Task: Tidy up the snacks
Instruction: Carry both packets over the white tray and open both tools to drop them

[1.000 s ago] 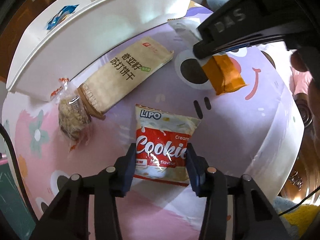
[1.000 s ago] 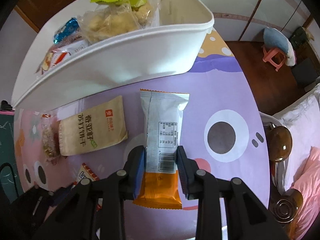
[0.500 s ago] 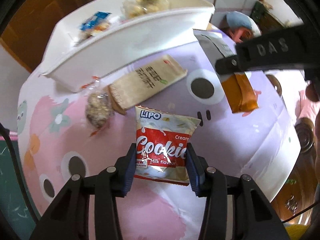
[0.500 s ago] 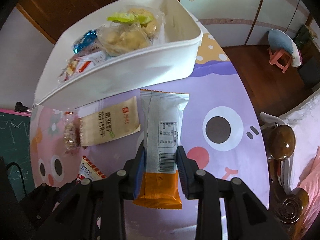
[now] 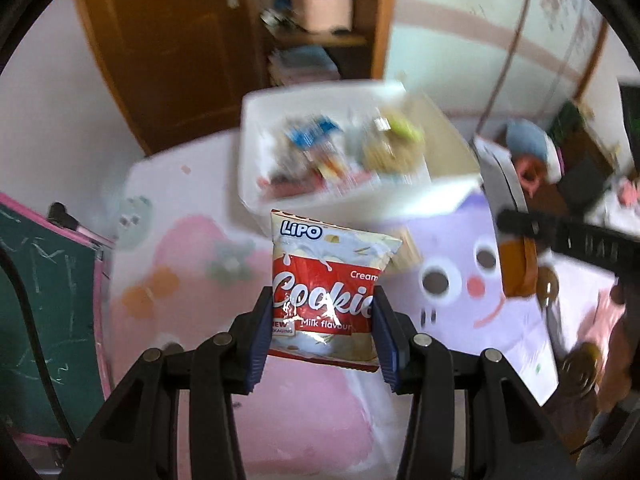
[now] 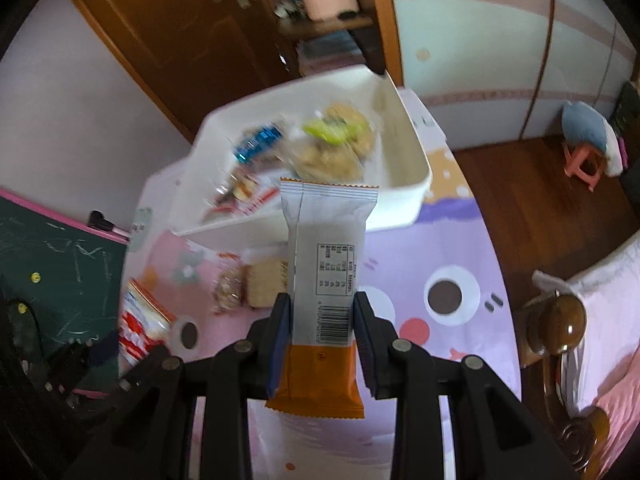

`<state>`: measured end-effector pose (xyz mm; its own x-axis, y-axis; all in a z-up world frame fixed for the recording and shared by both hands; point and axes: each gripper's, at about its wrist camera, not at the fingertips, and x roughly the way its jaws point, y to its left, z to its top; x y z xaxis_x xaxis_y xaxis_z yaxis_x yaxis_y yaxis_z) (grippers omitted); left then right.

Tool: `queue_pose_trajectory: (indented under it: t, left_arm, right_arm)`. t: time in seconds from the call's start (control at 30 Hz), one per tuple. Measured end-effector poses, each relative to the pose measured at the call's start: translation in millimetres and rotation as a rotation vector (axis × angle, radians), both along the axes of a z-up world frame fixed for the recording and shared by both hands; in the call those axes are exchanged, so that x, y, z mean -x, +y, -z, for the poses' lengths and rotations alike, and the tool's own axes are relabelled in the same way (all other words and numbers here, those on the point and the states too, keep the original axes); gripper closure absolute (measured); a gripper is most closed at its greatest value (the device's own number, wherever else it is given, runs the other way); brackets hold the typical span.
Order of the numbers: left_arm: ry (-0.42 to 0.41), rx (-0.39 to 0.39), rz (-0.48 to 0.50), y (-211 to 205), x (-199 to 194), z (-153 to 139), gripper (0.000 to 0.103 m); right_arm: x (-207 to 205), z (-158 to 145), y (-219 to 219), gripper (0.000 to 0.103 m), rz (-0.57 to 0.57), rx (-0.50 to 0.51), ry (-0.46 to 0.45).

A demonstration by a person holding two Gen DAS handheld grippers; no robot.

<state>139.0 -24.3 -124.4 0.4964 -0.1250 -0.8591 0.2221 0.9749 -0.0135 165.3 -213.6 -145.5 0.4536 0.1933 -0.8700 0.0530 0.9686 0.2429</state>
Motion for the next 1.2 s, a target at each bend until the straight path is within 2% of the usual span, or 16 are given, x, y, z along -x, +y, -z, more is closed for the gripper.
queue_pose_trajectory:
  t: [0.17, 0.27, 0.4, 0.57, 0.7, 0.83, 1.07, 1.2]
  left_arm:
    - [-0.101, 0.024, -0.046, 19.1, -26.5, -49.9, 0.059]
    - [-0.161, 0.013, -0.052, 19.7, -47.7, -74.1, 0.059]
    - [-0.196, 0.025, -0.041, 12.2, -78.9, -92.4, 0.059]
    - [-0.212, 0.032, -0.029, -7.5, -119.4, -98.2, 0.059]
    - [-0.185, 0.039, -0.025, -21.7, -153.8, -85.6, 0.059]
    - [-0.153, 0.032, -0.029, -31.0, -182.2, -66.1, 0.059]
    - [-0.1, 0.004, -0.045, -37.5, -212.2, -30.4, 0.059]
    - [-0.078, -0.014, -0.036, -42.2, -222.5, -15.1, 0.058]
  right_arm:
    - [-12.6, -39.6, 4.5, 0.072, -0.035, 0.014, -0.085]
    - [-26.4, -65.0, 6.2, 0.072, -0.053, 0.024, -0.141]
    - [-49.6, -96.0, 7.7, 0.072, -0.066, 0.045, -0.211]
    - [-84.6, -120.7, 10.4, 0.071, -0.056, 0.075, -0.271]
    - [-113.3, -116.2, 10.9, 0.071, -0.036, 0.072, -0.251]
    - [-139.5, -98.5, 9.8, 0.07, -0.016, 0.074, -0.205]
    - [-173.8, -57.7, 10.0, 0.07, 0.004, 0.086, -0.109]
    - [-184.5, -43.3, 10.1, 0.07, 0.007, 0.09, -0.085]
